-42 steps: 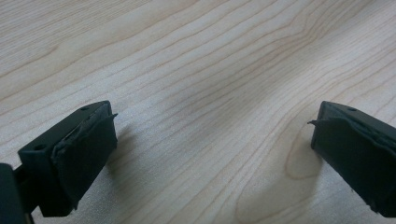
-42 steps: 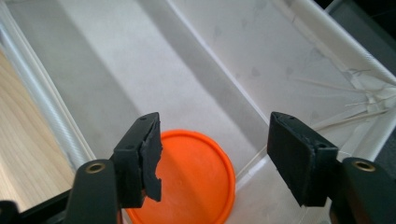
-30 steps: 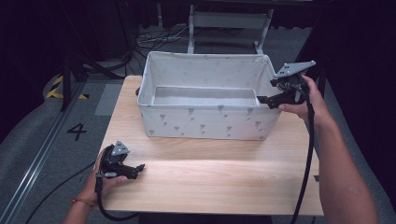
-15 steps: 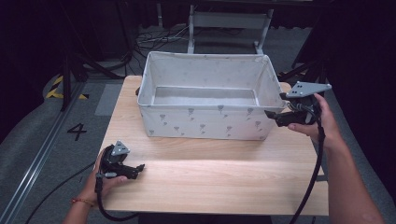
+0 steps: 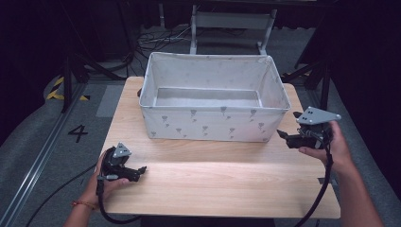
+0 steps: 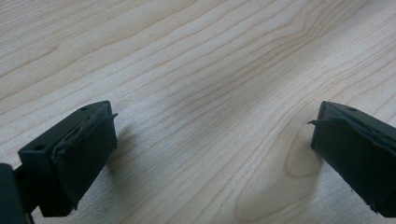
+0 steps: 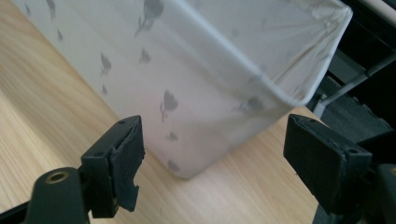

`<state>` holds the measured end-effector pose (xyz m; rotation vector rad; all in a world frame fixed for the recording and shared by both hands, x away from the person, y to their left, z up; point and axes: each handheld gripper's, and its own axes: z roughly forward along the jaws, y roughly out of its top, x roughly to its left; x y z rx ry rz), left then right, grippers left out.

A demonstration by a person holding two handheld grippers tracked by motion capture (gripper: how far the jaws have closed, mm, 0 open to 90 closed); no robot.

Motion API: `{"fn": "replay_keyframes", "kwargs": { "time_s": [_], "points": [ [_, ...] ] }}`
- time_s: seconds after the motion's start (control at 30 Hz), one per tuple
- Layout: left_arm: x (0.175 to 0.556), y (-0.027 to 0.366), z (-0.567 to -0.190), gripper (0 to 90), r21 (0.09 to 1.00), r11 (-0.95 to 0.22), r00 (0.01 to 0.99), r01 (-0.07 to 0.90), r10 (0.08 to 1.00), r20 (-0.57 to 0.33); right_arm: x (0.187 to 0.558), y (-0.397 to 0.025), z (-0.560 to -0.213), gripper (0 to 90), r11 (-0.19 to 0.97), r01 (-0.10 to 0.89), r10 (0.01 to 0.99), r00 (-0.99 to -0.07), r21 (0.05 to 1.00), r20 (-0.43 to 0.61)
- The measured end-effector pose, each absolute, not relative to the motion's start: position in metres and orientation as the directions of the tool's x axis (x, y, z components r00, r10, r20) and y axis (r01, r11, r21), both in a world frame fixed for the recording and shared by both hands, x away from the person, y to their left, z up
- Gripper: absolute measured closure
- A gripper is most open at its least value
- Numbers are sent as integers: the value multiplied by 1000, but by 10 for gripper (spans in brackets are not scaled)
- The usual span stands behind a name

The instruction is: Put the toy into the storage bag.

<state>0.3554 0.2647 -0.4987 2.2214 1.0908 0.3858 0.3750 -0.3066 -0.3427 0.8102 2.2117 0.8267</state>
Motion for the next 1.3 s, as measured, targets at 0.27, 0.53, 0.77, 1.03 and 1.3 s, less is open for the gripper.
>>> {"fn": "replay_keyframes", "kwargs": {
  "time_s": [0.27,0.53,0.77,1.03,1.3],
  "points": [
    [355,265,-499,6,648,-461,613,606,790,-11,369,-314,-378,202,628,370,719,-612,685,-328],
    [354,265,-499,6,647,-458,609,609,793,-12,362,-320,-411,175,624,404,716,-638,669,-283],
    [354,265,-499,6,647,-458,609,610,793,-13,350,-329,-437,177,616,441,729,-633,653,-261],
    [354,265,-499,6,647,-457,609,610,793,-13,338,-349,-462,179,556,492,763,-621,670,-177],
    [354,265,-499,5,646,-452,604,615,797,-17,326,-368,-488,171,482,555,808,-582,678,-98]
  ]
}}
